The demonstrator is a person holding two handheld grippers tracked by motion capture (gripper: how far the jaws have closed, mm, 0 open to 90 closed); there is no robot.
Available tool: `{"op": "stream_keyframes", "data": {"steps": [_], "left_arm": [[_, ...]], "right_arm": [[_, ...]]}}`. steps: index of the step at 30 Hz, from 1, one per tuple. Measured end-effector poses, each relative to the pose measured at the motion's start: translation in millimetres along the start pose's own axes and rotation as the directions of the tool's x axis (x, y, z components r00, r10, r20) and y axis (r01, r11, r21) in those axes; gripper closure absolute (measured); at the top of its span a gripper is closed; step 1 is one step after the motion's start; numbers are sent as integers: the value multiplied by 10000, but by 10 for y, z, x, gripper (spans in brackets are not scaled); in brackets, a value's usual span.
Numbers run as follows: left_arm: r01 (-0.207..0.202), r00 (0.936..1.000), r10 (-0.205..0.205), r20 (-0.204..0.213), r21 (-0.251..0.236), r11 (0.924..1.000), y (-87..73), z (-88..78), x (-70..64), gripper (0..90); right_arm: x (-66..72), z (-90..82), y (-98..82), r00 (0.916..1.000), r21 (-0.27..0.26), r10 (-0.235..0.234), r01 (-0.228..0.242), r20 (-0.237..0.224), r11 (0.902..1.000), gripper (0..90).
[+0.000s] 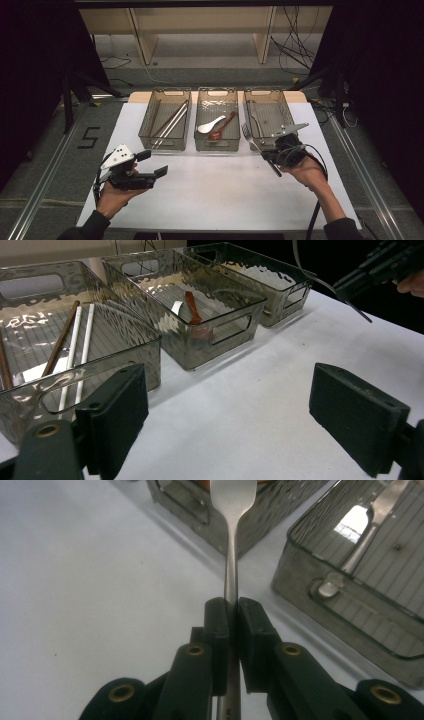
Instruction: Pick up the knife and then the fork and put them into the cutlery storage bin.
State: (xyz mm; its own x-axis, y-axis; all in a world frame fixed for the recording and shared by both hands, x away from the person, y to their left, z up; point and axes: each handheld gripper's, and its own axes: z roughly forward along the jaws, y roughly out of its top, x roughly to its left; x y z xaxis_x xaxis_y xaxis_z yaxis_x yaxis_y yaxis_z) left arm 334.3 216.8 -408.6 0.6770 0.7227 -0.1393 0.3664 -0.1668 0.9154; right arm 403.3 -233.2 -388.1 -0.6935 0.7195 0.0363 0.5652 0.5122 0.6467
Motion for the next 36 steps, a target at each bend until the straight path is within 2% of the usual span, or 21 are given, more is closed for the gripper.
{"op": "stream_keyframes", "data": {"steps": [9,26,36], "left_arm": [[-86,10000,86,14,-15,10000,1,4,-6,154],[-121,9999,121,-5,-16,9999,1,2,-7,155],[-126,9999,126,-8,-29,9999,2,0,-6,154]], "right_arm": [[-136,-33,139,9991,-490,312,-298,289,9984,841],[-337,-34,334,9946,-862,832,-777,616,9932,842],[-586,-70,547,9825,-1166,1502,-1374,1100,9836,841]]}}
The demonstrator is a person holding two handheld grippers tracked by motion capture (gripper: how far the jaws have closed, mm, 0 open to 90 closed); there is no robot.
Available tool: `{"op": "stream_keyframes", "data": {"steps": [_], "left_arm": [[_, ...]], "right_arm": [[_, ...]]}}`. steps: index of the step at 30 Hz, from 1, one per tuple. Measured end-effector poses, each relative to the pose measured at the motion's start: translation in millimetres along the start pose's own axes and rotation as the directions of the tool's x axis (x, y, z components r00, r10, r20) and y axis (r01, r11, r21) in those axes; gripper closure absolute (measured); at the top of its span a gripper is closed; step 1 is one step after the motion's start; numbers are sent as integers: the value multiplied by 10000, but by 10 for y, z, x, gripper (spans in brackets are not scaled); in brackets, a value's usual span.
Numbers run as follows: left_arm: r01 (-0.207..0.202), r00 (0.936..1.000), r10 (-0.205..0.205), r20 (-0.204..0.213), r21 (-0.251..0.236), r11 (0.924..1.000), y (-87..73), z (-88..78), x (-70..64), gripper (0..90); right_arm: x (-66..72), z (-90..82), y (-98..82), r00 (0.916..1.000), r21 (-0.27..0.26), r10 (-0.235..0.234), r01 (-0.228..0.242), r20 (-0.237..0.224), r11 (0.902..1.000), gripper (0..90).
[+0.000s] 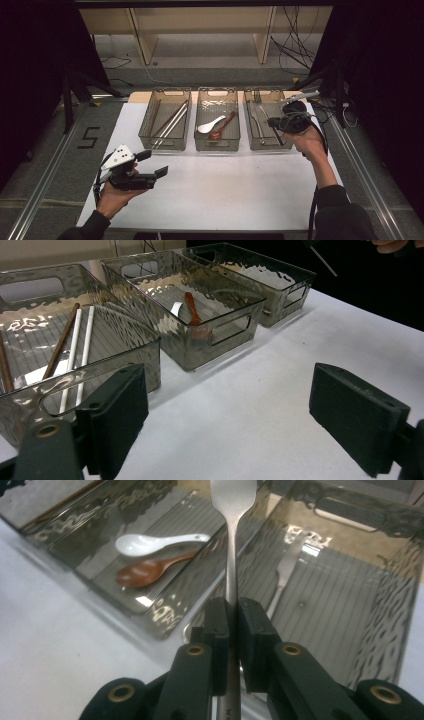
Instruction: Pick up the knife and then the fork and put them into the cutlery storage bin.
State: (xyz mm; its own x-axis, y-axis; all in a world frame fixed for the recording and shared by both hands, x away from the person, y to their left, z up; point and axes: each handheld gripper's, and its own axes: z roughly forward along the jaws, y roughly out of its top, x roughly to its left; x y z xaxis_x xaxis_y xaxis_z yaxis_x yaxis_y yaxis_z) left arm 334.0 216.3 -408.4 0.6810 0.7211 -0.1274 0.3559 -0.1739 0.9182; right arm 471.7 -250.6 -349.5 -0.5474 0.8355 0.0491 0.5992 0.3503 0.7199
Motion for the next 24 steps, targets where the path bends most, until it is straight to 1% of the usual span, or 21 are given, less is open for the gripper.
{"op": "stream_keyframes", "data": {"steps": [6,10,17,24], "left_arm": [[2,10000,-2,15,16,10000,-1,4,-1,154],[-7,10000,7,17,30,10000,-1,6,-3,154],[-8,10000,8,29,9,10000,-1,2,0,154],[-40,10000,40,43,51,10000,-1,8,-6,155]], "right_arm": [[-120,41,117,9988,-26,356,-356,338,9994,841],[-160,103,174,9978,12,537,-538,398,9986,841],[-239,250,207,9903,86,1226,-1234,648,9923,840],[-303,362,211,9821,163,1590,-1615,1011,9867,839]]}}
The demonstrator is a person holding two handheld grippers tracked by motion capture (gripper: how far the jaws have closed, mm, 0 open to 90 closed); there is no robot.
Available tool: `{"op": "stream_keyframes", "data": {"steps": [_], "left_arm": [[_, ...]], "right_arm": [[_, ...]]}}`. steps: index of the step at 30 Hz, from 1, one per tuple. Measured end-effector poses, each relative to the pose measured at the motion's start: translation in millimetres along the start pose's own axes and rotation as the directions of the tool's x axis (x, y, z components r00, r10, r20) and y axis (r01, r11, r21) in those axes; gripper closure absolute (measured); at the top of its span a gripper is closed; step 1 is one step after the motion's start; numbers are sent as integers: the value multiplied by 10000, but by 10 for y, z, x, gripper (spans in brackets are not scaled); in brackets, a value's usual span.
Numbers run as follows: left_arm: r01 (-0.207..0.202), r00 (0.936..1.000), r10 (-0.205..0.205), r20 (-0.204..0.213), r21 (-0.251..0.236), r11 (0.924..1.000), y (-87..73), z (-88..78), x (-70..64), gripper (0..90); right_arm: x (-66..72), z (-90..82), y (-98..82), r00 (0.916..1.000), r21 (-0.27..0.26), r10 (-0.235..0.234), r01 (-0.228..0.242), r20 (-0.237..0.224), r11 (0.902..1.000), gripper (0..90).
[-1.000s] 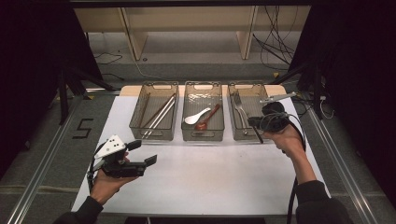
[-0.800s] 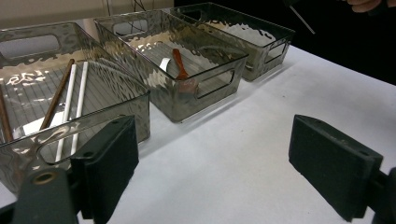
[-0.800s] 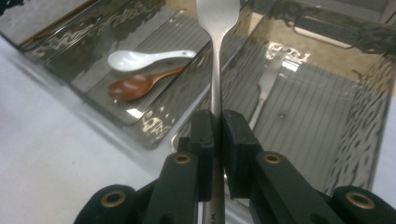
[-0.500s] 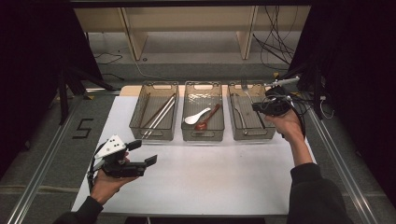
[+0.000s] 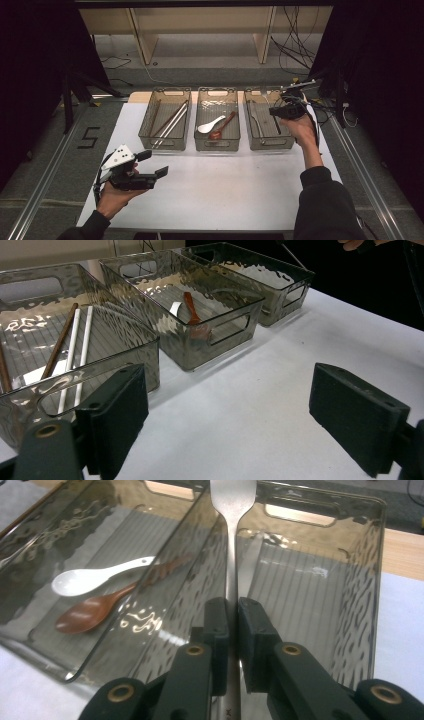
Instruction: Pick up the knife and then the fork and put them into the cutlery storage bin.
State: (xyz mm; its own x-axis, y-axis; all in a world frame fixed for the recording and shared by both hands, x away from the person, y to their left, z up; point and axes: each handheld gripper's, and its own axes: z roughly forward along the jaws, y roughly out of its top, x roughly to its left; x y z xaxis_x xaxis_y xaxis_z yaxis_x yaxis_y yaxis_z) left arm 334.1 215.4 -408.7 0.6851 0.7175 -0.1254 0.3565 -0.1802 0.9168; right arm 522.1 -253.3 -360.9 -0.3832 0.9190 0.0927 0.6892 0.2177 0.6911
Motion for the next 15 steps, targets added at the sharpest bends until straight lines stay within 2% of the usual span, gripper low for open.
{"op": "stream_keyframes", "data": {"steps": [5,7,8,15], "left_arm": [[18,10000,-18,15,4,10000,0,1,0,154],[46,10000,-46,15,16,10000,-2,4,-1,154],[26,10000,-26,32,27,10000,-2,2,-1,155],[40,10000,-40,30,-12,10000,-1,3,-6,154]], "right_arm": [[-53,102,-2,9990,133,398,-401,206,9991,823],[-84,123,-3,9971,73,747,-748,115,9972,697],[-99,124,-2,9962,9,875,-875,41,9962,689],[-105,40,-27,9962,-182,834,-839,-256,9963,607]]}}
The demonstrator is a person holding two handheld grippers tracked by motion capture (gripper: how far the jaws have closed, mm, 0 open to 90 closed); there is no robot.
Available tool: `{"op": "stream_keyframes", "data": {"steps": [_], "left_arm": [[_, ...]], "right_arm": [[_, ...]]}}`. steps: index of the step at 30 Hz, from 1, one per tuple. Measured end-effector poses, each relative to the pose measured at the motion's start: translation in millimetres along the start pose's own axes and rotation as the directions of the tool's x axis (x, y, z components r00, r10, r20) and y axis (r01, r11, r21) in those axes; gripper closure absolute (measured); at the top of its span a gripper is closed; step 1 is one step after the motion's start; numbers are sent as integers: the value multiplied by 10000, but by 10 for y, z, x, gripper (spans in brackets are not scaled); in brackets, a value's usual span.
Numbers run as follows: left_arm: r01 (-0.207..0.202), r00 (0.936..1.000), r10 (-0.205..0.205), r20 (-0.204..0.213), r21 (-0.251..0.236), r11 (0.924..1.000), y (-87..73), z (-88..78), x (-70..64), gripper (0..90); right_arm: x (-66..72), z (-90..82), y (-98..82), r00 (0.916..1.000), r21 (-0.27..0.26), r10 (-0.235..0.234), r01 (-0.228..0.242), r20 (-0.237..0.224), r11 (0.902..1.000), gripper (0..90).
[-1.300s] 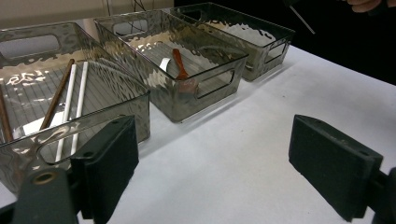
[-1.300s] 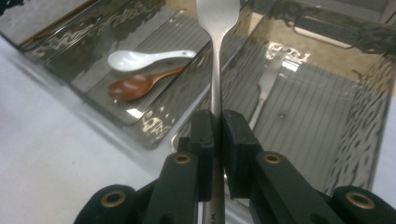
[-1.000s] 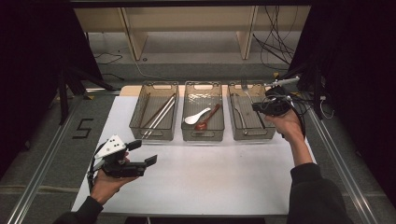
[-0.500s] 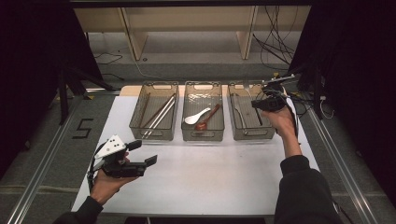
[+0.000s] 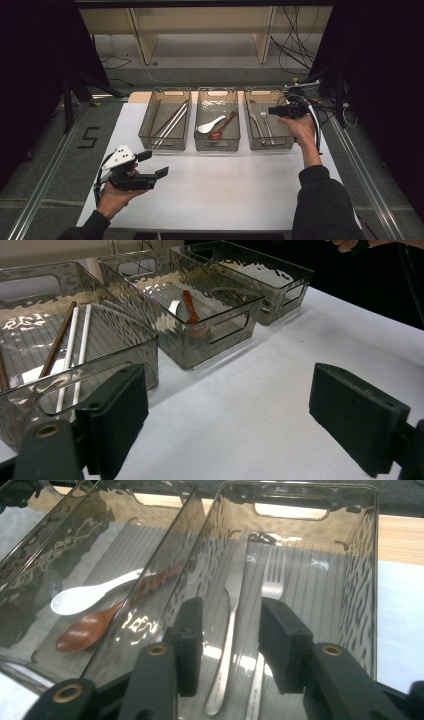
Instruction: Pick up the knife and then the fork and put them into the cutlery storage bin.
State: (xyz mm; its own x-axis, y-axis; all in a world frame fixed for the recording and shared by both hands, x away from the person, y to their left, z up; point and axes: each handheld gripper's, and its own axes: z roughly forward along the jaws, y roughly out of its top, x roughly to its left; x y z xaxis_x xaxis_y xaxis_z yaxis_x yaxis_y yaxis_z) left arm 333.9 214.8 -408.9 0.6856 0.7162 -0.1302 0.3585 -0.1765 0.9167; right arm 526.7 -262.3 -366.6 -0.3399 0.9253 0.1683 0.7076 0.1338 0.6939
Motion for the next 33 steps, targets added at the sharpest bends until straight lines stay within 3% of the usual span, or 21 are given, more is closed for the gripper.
{"op": "stream_keyframes", "data": {"steps": [7,10,18,20,33], "left_arm": [[4,10000,-4,-9,47,10000,0,2,4,154],[-35,10000,35,-11,71,10000,0,0,5,154],[-20,10000,20,3,85,10000,-1,-1,4,154],[-12,10000,12,9,77,10000,-1,0,3,154],[46,10000,-46,28,79,10000,0,4,4,154]], "right_arm": [[79,-67,-56,9987,-144,-399,394,-304,9991,541],[149,-99,-90,9971,-194,-600,591,-469,9981,472],[421,-240,-305,9816,-831,-1377,1275,-1325,9884,380],[469,-264,-365,9744,-997,-1528,1377,-1649,9854,371],[716,-501,-706,9530,-2194,-2013,1515,-2264,9638,337]]}}
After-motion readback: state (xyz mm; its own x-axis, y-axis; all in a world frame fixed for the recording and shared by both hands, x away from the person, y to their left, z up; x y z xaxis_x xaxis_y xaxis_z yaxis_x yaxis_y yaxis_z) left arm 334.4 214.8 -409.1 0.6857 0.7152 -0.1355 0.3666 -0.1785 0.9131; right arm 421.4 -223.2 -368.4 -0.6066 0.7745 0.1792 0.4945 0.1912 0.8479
